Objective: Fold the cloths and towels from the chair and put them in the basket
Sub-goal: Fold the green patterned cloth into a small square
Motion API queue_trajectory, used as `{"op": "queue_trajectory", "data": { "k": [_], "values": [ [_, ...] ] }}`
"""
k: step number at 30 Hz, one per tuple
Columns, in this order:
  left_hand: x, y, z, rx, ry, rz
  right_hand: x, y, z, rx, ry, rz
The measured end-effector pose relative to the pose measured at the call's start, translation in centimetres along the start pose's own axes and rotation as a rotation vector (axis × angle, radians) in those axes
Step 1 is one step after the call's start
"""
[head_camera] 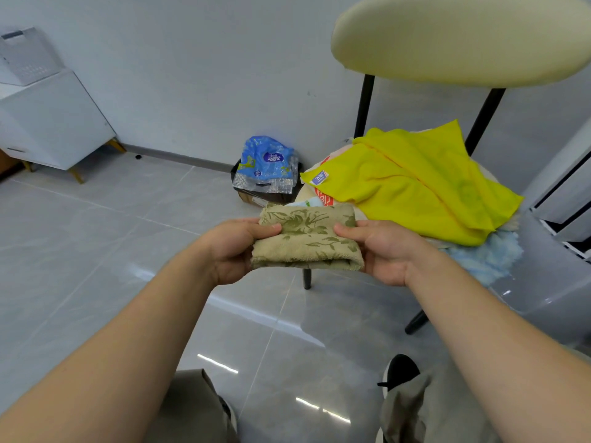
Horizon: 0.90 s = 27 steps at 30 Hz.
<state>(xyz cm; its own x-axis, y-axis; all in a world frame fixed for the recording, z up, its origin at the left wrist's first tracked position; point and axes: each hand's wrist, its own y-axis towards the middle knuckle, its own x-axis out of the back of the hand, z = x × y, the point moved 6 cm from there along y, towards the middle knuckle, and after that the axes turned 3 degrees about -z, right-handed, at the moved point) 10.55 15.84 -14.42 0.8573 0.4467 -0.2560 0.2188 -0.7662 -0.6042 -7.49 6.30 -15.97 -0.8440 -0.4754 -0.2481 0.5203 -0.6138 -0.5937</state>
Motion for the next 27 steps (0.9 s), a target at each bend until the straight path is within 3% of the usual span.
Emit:
{"op": "queue_trajectory", "data": {
  "k": [4,13,18,22,27],
  "values": [
    [-0.1,-1.0,-1.4,-0.031,-0.077,0.102,-0.3,-1.4,1.8,0.061,0.036,0.114],
    [-1.5,-4.4,-4.7,-0.388,-0.149,0.222,-0.3,-4.6,5.6,0.357,0.133,0.257],
    [-1.7,-3.7,-4.0,-0.314,-0.298,0.176,-0.1,-3.9,5.3,0.328,0.193,0.226],
    [-2.0,-3.1,-3.3,-0.182,-0.451,0.261,-0.1,-2.9,4.4,0.228,0.261,0.169],
    [-0.7,-1.1,-1.2,-0.040,-0.282,0.022,-0.1,-1.9,2.4,0.076,0.196,0.065]
  ]
}}
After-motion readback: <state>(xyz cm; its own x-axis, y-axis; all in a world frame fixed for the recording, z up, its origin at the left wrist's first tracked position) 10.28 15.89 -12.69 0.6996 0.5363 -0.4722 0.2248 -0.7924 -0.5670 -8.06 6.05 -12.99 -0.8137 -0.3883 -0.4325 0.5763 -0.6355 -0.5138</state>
